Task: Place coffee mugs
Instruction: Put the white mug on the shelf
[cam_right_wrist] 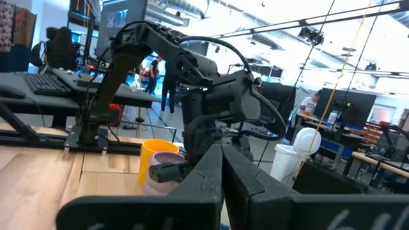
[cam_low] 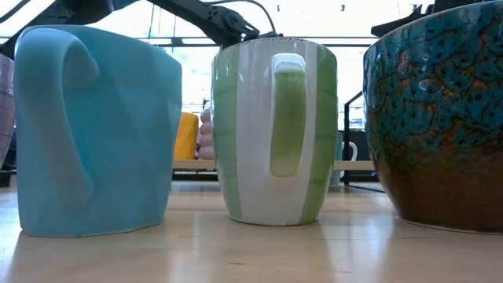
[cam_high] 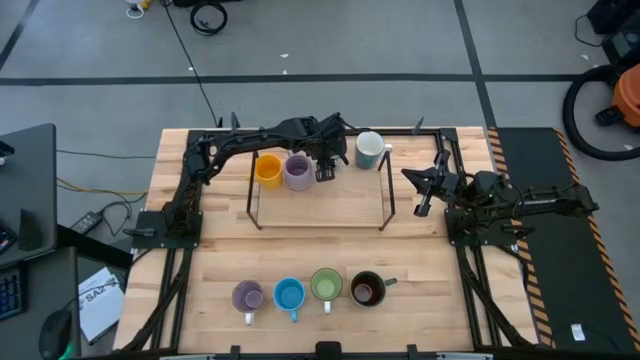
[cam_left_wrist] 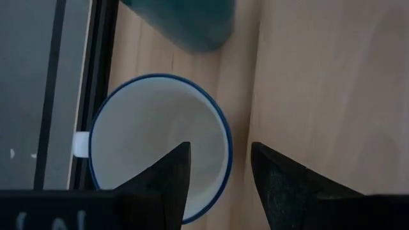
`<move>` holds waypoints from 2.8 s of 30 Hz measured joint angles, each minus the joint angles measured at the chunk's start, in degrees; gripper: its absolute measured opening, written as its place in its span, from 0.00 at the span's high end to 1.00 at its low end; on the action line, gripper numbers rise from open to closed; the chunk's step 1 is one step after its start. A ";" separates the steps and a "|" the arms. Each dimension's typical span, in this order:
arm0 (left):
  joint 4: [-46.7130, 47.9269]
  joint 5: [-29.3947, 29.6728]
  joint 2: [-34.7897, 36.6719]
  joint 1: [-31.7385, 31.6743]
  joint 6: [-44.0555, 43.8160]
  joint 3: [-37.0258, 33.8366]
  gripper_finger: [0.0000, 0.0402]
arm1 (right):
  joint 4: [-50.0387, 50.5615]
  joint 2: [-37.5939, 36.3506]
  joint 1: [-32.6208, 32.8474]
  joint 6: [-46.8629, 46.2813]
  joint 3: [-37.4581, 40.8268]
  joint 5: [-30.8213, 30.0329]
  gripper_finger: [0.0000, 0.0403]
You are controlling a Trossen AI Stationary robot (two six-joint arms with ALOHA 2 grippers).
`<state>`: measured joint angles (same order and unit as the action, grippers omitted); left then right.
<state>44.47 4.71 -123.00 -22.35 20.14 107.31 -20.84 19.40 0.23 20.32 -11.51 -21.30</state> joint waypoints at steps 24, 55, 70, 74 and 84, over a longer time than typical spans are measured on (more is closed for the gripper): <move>1.18 -1.18 -1.97 0.02 0.68 0.02 0.81 | -0.07 0.11 0.00 -0.20 0.00 -0.02 0.98; 21.06 -2.56 -1.92 0.18 0.89 17.74 0.93 | -0.37 0.11 0.00 0.11 0.04 -0.06 0.98; 21.38 -5.80 -1.87 5.10 -1.56 15.83 0.93 | -0.37 0.11 0.02 -0.39 0.04 -0.07 0.98; 18.67 -5.78 -1.88 5.40 -1.72 12.45 0.93 | -0.35 0.11 0.00 -0.42 0.04 -0.04 0.98; 19.69 -5.89 -1.79 5.11 -3.04 11.93 0.93 | -0.33 0.11 0.00 -0.66 0.04 -0.04 0.98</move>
<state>64.17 -1.18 -124.79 -17.23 17.10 119.24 -21.17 19.51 0.23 19.66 -11.46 -21.34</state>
